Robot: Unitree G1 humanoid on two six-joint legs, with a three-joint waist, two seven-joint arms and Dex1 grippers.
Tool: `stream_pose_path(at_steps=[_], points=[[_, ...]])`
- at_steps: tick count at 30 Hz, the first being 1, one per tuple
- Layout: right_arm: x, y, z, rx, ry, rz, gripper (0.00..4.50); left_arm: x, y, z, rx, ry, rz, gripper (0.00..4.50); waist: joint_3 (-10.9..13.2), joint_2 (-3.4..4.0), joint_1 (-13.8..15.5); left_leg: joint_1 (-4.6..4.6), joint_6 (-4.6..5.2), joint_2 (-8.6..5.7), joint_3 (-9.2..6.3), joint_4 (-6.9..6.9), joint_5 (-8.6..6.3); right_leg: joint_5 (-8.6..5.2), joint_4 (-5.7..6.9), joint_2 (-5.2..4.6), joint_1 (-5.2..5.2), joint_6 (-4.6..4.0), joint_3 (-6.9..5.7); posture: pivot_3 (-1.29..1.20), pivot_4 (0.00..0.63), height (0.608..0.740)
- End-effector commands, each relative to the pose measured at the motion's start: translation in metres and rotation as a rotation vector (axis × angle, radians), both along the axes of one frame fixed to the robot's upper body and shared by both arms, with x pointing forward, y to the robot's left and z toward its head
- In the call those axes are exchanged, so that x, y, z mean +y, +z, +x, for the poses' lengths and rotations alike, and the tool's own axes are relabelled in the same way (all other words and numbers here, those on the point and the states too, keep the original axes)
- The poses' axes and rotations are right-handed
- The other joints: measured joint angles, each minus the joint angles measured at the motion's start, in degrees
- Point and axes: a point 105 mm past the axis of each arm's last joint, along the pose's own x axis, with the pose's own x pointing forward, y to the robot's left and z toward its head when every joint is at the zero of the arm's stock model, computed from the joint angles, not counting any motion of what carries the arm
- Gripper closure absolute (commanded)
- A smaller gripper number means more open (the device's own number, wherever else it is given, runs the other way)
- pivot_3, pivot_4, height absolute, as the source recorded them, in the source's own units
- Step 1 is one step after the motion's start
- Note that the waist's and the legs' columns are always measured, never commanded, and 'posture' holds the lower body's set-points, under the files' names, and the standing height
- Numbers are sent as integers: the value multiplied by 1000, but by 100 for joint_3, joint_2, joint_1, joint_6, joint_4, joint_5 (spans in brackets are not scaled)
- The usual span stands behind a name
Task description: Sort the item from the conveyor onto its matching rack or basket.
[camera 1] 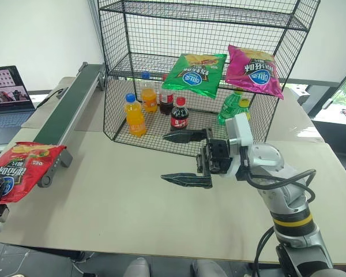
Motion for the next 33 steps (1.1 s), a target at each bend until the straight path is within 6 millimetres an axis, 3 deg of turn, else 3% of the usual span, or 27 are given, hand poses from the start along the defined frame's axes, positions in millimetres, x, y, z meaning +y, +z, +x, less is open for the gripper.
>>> stream_pose_path(at_steps=[1, 4, 9, 15, 20, 23, 26, 29, 33], points=[[-11, 16, 3, -74, -107, 56, 0, -30, 65, 11, -159, -146, 126, 4463, 2, -5, 9, -1, -2, 0, -3, 0, 1, 0, -1, -3, 0, 0, -3, 0, 150, 738], [-23, 25, 18, -96, -270, 105, 0, -73, 110, 28, -273, -327, 238, 4463, 4, -11, 45, -5, -7, -3, -7, 1, 3, 0, -1, -10, 1, 0, -14, 0, 150, 738], [-38, 43, 34, -186, -507, 196, 0, -138, 152, 53, -397, -578, 353, 4463, 14, 10, 86, -6, -24, -24, -7, -1, 14, 1, -6, -27, 4, 8, -23, 0, 150, 738], [-49, 58, 36, -227, -647, 274, 0, -181, 203, 80, -562, -755, 312, 4463, 13, 12, 97, -48, -36, -25, -37, -3, 25, 7, 4, -19, 1, 14, -53, 0, 150, 738], [-56, 61, 31, -271, -721, 289, 0, -217, 241, 128, -653, -881, 207, 4463, 11, 20, 164, -52, -45, -34, -57, 3, 33, 16, 2, -27, 6, 21, -96, 0, 150, 738], [-58, 71, 27, -310, -752, 312, 0, -221, 240, 166, -617, -832, 138, 4463, 11, 26, 153, -52, -52, -39, -59, 2, 42, 18, 0, -28, 9, 26, -97, 0, 150, 738], [-59, 75, 24, -326, -772, 324, 0, -225, 210, 197, -532, -795, 94, 4463, 7, 39, 117, -51, -52, -38, -59, -3, 44, 17, -1, -28, 6, 26, -96, 0, 150, 738], [-59, 73, 23, -322, -792, 330, 0, -225, 183, 218, -471, -740, 47, 4463, 9, 45, 103, -54, -52, -36, -60, -8, 44, 18, 1, -27, 0, 25, -102, 0, 150, 738], [-56, 73, 22, -322, -801, 339, 0, -223, 167, 235, -425, -658, -56, 4463, 12, 40, 120, -73, -53, -37, -63, 1, 46, 19, 0, -30, -7, 26, -105, 0, 150, 738]])
